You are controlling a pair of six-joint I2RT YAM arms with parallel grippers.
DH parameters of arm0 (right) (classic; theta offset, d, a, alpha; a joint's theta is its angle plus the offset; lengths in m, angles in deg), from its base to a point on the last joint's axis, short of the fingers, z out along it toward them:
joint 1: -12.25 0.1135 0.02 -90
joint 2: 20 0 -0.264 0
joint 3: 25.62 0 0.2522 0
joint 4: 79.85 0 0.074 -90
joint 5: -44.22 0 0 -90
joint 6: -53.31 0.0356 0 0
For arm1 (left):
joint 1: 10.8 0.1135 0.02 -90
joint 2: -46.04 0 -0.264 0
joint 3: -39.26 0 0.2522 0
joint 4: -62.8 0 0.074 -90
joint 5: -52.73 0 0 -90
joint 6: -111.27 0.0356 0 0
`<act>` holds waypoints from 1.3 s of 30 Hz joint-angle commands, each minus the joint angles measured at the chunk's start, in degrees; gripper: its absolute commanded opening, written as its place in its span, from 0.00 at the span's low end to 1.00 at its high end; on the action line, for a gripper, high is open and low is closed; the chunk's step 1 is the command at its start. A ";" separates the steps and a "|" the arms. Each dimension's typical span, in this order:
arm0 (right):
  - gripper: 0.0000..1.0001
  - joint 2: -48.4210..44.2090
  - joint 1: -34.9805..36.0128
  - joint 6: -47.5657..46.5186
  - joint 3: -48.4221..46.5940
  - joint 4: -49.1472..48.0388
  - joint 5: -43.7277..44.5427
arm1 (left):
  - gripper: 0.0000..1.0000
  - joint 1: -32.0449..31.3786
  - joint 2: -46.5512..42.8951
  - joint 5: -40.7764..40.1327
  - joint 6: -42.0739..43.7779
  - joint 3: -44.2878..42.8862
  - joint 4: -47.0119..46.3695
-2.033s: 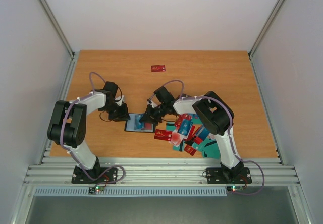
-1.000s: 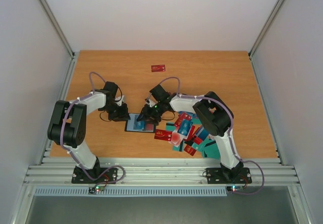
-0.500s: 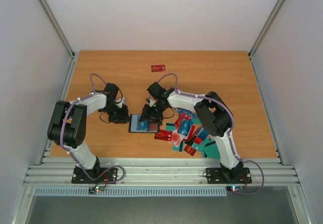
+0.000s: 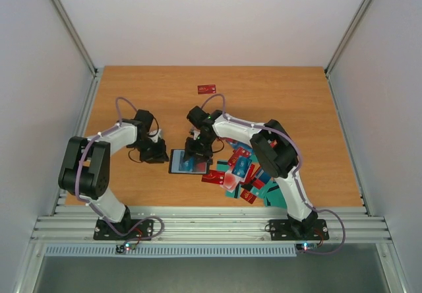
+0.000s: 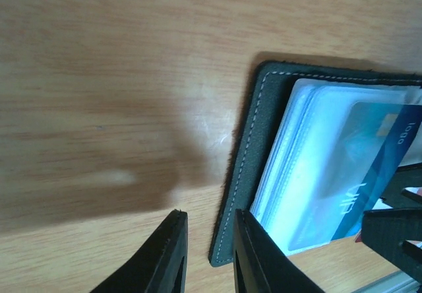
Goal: Put the credit cards into the card holder
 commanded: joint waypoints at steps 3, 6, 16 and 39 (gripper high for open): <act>0.45 2.74 0.73 -1.33 -3.59 6.64 2.17 | 0.22 -0.32 1.70 -0.26 0.40 1.22 0.18; 0.45 3.38 0.86 -1.42 -4.65 7.61 2.13 | 0.22 -0.48 1.87 0.46 0.34 1.61 -0.35; 0.45 5.58 1.66 -1.24 -8.02 9.57 1.30 | 0.22 -1.28 2.25 1.51 0.05 2.10 -0.97; 0.44 9.38 2.14 -3.92 -14.35 13.92 2.27 | 0.22 -1.30 3.36 2.58 0.05 2.15 -1.51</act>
